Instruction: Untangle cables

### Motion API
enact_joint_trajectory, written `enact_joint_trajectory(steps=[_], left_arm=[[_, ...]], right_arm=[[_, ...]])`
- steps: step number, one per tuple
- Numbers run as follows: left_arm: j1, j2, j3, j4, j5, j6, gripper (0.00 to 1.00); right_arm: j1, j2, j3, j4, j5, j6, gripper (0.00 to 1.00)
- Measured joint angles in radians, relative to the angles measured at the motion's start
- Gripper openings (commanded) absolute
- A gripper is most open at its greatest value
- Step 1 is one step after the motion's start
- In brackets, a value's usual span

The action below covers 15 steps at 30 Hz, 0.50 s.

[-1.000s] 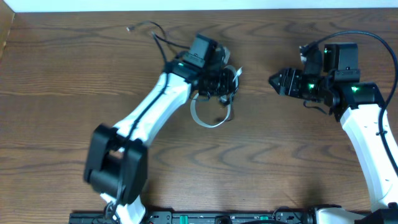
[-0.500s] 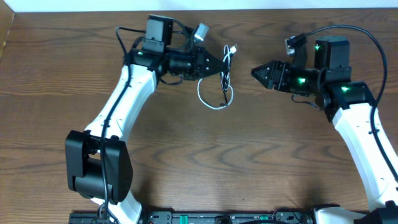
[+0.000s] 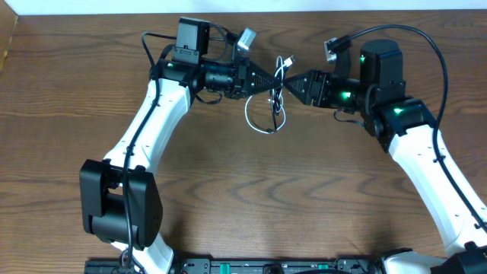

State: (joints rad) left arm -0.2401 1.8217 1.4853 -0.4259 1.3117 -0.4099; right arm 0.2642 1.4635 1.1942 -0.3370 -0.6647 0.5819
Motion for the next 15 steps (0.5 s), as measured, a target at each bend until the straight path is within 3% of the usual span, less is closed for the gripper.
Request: enact_joint_trajectory(steps=[2, 6, 13, 15], left_arm=[[-0.01, 0.0, 0.0, 0.0, 0.0, 0.013, 0.07], [-0.05, 0.0, 0.0, 0.0, -0.005, 0.034, 0.08], [-0.064, 0.009, -0.006, -0.012, -0.046, 0.045, 0.07], [-0.064, 0.013, -0.006, -0.013, -0.058, 0.045, 0.07]], right_arm=[[0.0, 0.002, 0.0, 0.022, 0.014, 0.017, 0.51], [0.003, 0.003, 0.0, 0.029, 0.056, 0.068, 0.38], [0.01, 0.037, 0.002, -0.054, 0.136, 0.134, 0.34], [0.01, 0.052, 0.002, -0.054, 0.158, 0.146, 0.29]])
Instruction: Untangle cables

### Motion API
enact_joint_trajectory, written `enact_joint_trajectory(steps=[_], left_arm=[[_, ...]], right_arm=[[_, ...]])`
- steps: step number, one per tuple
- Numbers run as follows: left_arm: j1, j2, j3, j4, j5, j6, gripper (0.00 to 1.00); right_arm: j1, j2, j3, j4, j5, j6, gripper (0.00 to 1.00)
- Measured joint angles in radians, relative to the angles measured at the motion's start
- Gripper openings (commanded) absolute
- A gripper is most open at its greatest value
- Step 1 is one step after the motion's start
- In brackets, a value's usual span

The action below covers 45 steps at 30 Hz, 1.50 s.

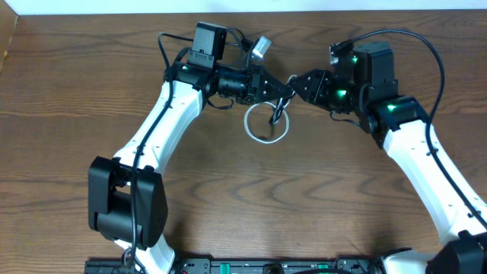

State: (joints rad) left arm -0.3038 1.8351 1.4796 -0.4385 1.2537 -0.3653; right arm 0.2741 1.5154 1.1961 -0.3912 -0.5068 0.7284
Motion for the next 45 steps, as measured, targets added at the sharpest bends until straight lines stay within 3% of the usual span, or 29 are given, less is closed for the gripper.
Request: enact_joint_trajectory(steps=[6, 11, 21, 26, 36, 45], left_arm=[[0.002, 0.002, 0.0, 0.001, -0.008, 0.0, 0.07], [0.002, 0.002, 0.0, 0.008, -0.002, 0.0, 0.08], [0.002, 0.002, 0.0, 0.206, 0.005, -0.084, 0.07], [0.002, 0.002, 0.0, 0.362, 0.006, -0.264, 0.07], [0.003, 0.002, 0.0, 0.491, 0.009, -0.617, 0.07], [0.005, 0.002, -0.004, 0.887, 0.026, -0.948, 0.07]], right_arm=[[0.002, 0.039, 0.0, 0.0, 0.027, 0.031, 0.25], [0.002, 0.049, 0.0, -0.002, 0.055, 0.034, 0.1], [0.003, 0.049, 0.0, -0.099, 0.051, -0.026, 0.11], [0.006, 0.061, 0.0, -0.113, 0.03, -0.072, 0.11], [0.005, 0.075, 0.0, -0.037, -0.087, -0.266, 0.15], [0.005, 0.075, 0.0, -0.066, -0.126, -0.355, 0.16]])
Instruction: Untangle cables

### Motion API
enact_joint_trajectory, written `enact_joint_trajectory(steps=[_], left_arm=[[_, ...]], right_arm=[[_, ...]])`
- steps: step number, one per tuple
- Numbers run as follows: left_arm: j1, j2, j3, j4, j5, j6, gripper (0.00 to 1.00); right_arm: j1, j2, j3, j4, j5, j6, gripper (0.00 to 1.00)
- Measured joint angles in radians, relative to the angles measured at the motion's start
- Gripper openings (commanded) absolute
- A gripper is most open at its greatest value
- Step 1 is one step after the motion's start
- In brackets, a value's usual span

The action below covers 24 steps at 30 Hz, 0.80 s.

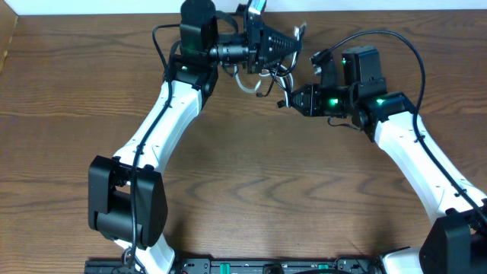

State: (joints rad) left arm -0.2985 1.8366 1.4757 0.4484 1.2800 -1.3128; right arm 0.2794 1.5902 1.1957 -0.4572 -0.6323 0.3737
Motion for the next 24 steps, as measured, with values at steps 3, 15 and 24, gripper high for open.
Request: enact_joint_trajectory(steps=[3, 15, 24], left_arm=[[0.0, 0.0, 0.0, 0.053, 0.002, -0.056, 0.07], [0.007, 0.0, 0.0, 0.046, 0.03, -0.021, 0.07], [-0.053, 0.0, 0.003, -0.554, 0.034, 0.492, 0.07]], right_arm=[[-0.001, 0.0, 0.0, -0.024, 0.01, -0.001, 0.16], [-0.064, 0.0, 0.004, -0.241, 0.071, -0.003, 0.14], [-0.173, 0.0, 0.001, -0.321, 0.122, -0.028, 0.19]])
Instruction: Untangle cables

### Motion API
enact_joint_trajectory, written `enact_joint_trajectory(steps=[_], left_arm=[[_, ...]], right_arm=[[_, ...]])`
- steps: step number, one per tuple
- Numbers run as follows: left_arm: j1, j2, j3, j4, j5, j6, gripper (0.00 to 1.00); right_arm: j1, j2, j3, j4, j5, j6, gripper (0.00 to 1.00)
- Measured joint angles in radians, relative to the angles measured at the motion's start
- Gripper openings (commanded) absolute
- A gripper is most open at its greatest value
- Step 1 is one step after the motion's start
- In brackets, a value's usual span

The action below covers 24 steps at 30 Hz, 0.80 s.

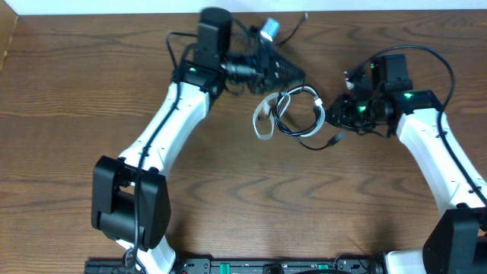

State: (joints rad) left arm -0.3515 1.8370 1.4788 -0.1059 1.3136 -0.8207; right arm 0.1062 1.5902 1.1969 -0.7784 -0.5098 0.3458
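Observation:
A white cable (262, 122) forms a small loop near the table's middle, tangled with a looping black cable (304, 114) whose plug end (335, 139) trails to the right. My left gripper (297, 78) points right, just above the top of the bundle. Its fingers are drawn together into a narrow wedge, seemingly pinching the cables where they meet. My right gripper (338, 109) sits at the bundle's right side, shut on the black cable. The exact grip points are blurred and partly hidden by the fingers.
The wooden table (243, 205) stretches out in front of both arms. A white wall edge (114, 6) runs along the far side, close behind the left wrist. The arms' own black cables loop over each wrist.
The left gripper has come forward from the far edge and the right gripper has moved right. The bundle, bunched between them before, now spreads into wider white and black loops.
Both grippers first held a small tangled bundle between them at the table's far middle. Then they stood closer together with the white loop below. Later the left gripper held the bundle at the far edge. Now the loops are drawn apart.

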Motion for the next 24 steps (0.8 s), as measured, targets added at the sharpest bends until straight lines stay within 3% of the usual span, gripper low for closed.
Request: enact_joint_trajectory(steps=[3, 8, 10, 11, 16, 19, 24], left_arm=[[-0.023, 0.0, 0.0, -0.218, -0.087, 0.197, 0.07], [-0.022, 0.002, 0.0, -0.391, -0.267, 0.406, 0.08], [-0.024, 0.002, 0.0, -0.426, -0.324, 0.468, 0.15], [-0.027, 0.002, 0.0, -0.438, -0.343, 0.492, 0.24], [-0.071, 0.002, 0.0, -0.503, -0.451, 0.598, 0.54], [-0.107, 0.002, 0.0, -0.534, -0.53, 0.657, 0.63], [-0.134, 0.002, 0.0, -0.582, -0.749, 0.729, 0.64]], right_arm=[[-0.044, -0.01, -0.001, -0.021, 0.007, -0.02, 0.26], [-0.114, -0.085, -0.002, -0.044, 0.013, -0.048, 0.36], [-0.132, -0.126, -0.002, -0.048, 0.013, -0.052, 0.38], [-0.135, -0.141, -0.001, -0.048, 0.014, -0.053, 0.39], [-0.136, -0.161, -0.001, -0.063, 0.019, -0.058, 0.41], [-0.136, -0.161, -0.001, -0.063, 0.029, -0.061, 0.43], [-0.136, -0.161, -0.001, -0.077, 0.042, -0.063, 0.45]])
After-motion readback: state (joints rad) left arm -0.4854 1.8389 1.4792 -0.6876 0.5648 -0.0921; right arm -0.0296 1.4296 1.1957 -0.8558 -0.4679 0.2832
